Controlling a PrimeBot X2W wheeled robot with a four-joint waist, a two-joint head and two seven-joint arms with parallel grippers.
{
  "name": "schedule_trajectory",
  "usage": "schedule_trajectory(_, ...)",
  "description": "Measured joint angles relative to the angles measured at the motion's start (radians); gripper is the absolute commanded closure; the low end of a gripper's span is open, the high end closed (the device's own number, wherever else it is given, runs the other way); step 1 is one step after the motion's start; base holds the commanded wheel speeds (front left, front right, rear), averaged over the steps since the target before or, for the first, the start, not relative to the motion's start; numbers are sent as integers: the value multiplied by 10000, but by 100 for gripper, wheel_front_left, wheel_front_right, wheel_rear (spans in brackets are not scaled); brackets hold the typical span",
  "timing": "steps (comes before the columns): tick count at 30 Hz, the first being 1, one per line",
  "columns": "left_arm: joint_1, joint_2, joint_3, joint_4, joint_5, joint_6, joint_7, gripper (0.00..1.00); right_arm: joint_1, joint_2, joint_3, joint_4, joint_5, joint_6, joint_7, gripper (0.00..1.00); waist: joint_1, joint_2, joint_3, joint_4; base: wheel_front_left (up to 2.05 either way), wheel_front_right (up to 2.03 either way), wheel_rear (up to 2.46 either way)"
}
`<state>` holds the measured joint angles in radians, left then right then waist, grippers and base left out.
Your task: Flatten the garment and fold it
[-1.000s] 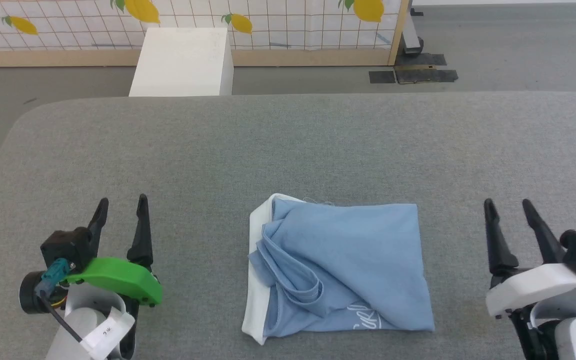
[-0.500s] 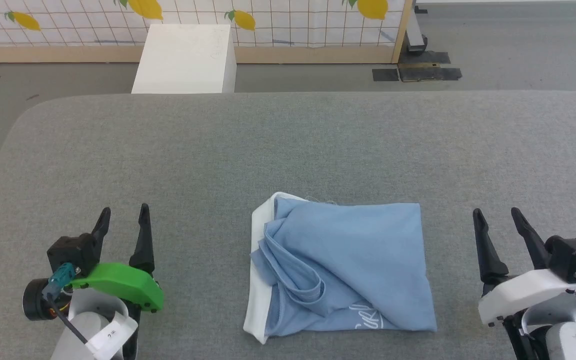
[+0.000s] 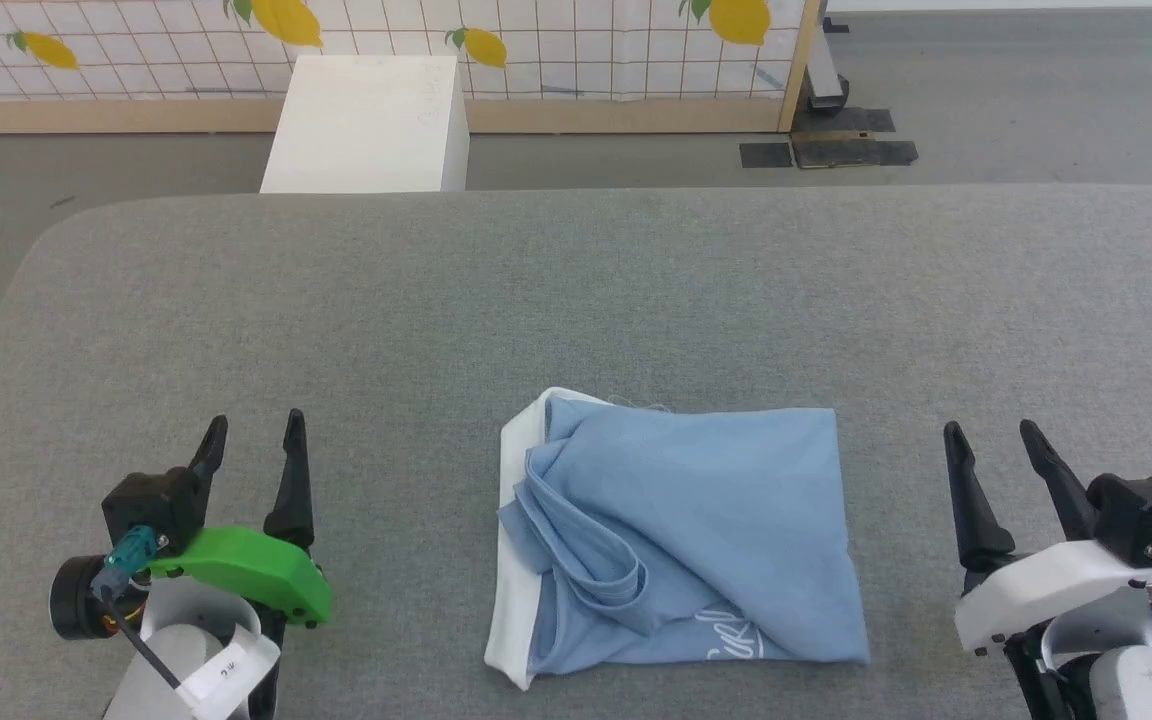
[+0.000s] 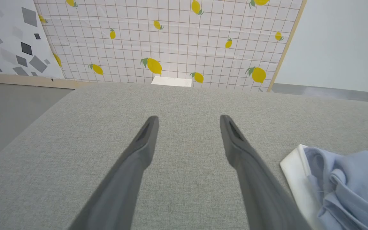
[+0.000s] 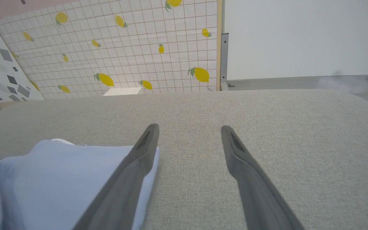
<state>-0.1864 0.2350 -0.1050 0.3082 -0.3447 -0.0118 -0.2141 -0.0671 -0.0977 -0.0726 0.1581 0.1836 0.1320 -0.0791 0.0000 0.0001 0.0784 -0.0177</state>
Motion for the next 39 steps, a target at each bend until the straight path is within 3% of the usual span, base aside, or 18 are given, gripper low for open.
schedule_trajectory(6,4,75,-35,0,-19,40,6,0,0,-25,-19,15,-33,0,140,0,0,0,-98,-14,0,0,0)
schedule_trajectory(10,9,102,-65,-12,-56,42,29,0,-12,-54,-56,-75,-12,0,930,0,0,0,-141,-37,0,0,0)
schedule_trajectory(13,10,119,-81,-98,-84,56,75,0,-185,-151,96,-203,217,0,2391,0,0,0,-103,-65,0,0,0)
schedule_trajectory(23,6,123,-205,-652,-105,182,146,0,-1785,-1377,2050,-901,1327,2,8658,0,0,0,277,106,0,0,0)
schedule_trajectory(27,-15,115,-257,-848,-127,224,144,0,-2036,-1559,2504,-830,1540,2,10130,0,0,0,564,272,0,0,0)
schedule_trajectory(30,-114,104,-301,-945,-134,228,140,0,-2190,-1582,2759,-635,1553,2,10487,0,0,0,824,409,0,0,0)
schedule_trajectory(39,-420,52,-387,-917,-150,226,10,0,-2484,-1578,3490,209,1551,2,10245,0,0,0,1506,862,0,0,0)
